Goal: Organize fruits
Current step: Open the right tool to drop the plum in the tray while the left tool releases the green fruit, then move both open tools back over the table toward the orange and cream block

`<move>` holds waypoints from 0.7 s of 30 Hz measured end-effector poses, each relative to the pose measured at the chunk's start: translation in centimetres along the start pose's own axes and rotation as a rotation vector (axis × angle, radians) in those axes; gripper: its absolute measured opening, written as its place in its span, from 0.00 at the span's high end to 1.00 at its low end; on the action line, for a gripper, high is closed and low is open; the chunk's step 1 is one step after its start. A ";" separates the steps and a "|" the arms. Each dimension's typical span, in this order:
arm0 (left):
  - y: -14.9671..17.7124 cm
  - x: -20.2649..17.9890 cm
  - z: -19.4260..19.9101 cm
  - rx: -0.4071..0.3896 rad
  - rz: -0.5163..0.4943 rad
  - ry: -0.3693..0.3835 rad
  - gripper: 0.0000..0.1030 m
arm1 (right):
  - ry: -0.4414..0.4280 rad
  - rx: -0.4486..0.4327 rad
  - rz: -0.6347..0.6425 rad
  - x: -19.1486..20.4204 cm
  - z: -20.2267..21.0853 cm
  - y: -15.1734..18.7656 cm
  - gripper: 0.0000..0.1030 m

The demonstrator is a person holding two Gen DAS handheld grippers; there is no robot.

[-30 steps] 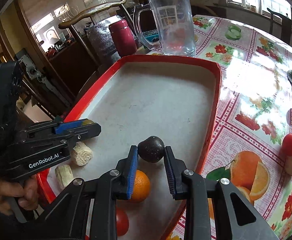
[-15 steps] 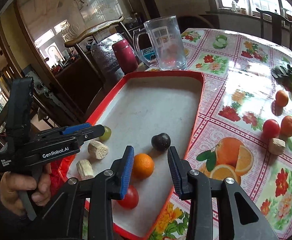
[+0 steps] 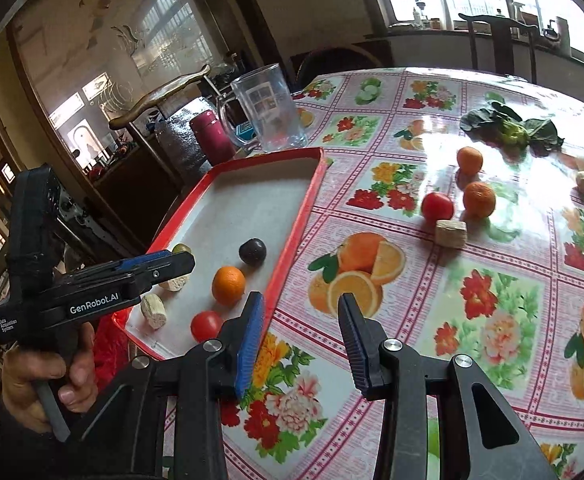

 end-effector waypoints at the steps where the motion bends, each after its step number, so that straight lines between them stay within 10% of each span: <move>1: 0.2 -0.8 -0.2 0.006 -0.010 0.012 0.61 | 0.005 -0.003 -0.009 -0.5 0.3 0.1 0.61; 21: 2.0 -10.6 -2.3 0.062 -0.141 0.115 0.61 | 0.112 -0.034 -0.162 -10.0 3.9 2.7 0.61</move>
Point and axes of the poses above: each gripper's, at about its wrist camera, not at the fingertips, and z roughly against the way its jaws point, x to its left, y to its underside, the point moved 10 cm from there along -z, roughly the way its jaws point, and after that the axes turned 9 degrees about y, right-handed, at the moved point
